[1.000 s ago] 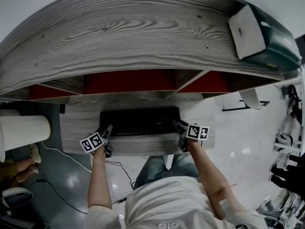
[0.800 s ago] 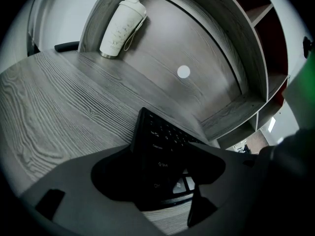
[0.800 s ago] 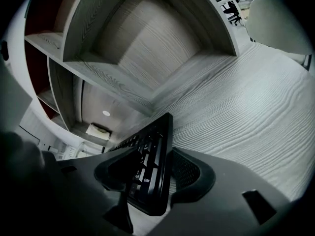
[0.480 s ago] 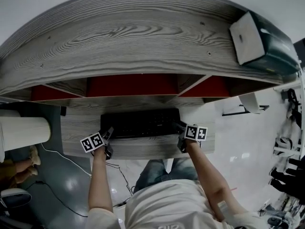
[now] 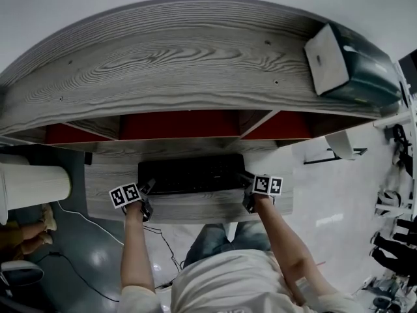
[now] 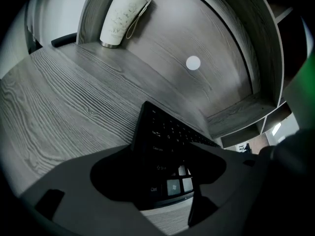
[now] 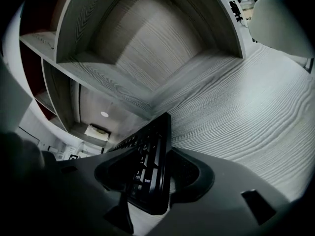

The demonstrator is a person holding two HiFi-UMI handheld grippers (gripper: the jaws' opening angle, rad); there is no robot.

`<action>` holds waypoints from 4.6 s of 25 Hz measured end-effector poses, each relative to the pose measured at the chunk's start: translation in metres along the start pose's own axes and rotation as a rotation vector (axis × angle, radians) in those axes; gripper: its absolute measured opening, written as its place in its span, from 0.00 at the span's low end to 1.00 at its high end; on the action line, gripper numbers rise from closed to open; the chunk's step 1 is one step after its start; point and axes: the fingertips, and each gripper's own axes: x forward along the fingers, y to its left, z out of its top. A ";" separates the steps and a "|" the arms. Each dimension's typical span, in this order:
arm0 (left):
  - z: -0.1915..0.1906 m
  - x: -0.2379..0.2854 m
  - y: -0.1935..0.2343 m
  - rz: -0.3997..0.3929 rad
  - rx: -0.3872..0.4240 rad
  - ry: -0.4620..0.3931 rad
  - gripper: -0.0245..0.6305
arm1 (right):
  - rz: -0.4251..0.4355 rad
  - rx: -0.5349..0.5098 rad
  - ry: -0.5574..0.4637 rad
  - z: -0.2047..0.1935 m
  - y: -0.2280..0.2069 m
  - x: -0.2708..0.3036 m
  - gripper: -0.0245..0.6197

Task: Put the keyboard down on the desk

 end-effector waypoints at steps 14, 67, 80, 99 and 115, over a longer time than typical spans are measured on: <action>0.005 -0.011 0.009 0.064 0.076 0.038 0.58 | 0.041 0.077 -0.016 -0.004 -0.006 0.000 0.32; -0.007 -0.098 -0.135 0.050 0.341 -0.353 0.06 | -0.067 -0.583 -0.061 0.046 0.100 -0.090 0.11; -0.039 -0.147 -0.333 -0.139 0.575 -0.566 0.06 | 0.108 -0.809 -0.180 0.083 0.161 -0.199 0.08; -0.073 -0.188 -0.480 -0.248 0.808 -0.769 0.06 | 0.329 -0.976 -0.345 0.105 0.220 -0.312 0.09; -0.082 -0.187 -0.497 -0.286 0.784 -0.765 0.06 | 0.366 -0.993 -0.385 0.097 0.231 -0.321 0.09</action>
